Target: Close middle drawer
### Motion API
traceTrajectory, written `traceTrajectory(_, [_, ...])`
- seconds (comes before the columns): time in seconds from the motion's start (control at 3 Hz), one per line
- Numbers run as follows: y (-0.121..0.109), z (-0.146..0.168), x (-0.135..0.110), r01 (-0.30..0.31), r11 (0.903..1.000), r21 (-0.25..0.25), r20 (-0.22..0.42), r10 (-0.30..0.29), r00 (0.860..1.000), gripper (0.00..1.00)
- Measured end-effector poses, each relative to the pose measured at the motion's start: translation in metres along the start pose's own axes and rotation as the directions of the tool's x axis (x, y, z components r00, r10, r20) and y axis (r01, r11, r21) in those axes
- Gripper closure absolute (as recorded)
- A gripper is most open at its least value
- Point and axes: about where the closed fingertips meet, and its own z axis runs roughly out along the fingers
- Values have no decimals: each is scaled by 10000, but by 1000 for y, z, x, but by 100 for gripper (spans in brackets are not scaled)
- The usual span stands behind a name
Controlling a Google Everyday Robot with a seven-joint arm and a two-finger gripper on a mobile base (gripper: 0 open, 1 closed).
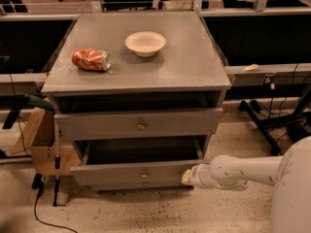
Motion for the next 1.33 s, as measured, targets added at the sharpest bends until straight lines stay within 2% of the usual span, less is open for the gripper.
traceTrajectory(0.33, [-13, -4, 19, -461, 9985, 293, -216, 467, 9987, 100])
traceTrajectory(0.67, [-9, -2, 10, -454, 9979, 459, -290, 468, 9985, 100])
traceTrajectory(1.0, [28, -4, -42, 57, 9997, 257, 617, -73, 9981, 100])
traceTrajectory(1.33, [27, -6, -38, 63, 9997, 255, 631, -79, 9980, 100])
